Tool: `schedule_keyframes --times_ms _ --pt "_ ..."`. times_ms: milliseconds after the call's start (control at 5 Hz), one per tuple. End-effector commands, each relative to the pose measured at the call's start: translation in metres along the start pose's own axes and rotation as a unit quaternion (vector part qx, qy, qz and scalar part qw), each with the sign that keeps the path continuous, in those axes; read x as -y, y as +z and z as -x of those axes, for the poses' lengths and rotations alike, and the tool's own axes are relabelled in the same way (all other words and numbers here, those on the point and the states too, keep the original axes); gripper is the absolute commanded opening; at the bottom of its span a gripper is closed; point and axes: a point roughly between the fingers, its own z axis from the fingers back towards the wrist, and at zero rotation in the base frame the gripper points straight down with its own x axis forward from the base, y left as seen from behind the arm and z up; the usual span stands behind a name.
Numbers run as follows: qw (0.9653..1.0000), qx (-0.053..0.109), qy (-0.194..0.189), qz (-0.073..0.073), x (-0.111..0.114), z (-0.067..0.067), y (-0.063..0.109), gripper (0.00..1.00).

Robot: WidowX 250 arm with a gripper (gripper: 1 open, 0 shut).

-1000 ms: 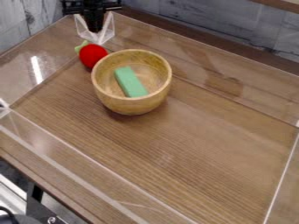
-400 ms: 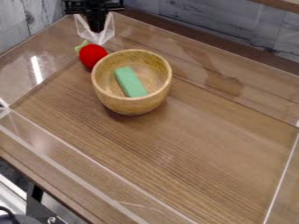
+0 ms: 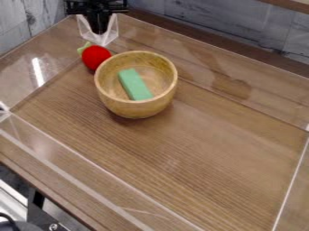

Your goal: Move the red fruit to the left side of the table

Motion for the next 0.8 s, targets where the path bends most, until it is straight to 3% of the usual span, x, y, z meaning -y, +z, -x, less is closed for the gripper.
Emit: schedule_keyframes --times_ms 0,200,600 --pt "0.9994 0.024 -0.025 0.008 0.008 -0.002 0.006 1.00" --pt "0.9985 0.023 -0.049 0.013 0.013 0.006 -0.003 1.00" --pt "0.9904 0.025 -0.126 0.049 0.009 0.013 0.012 1.00"
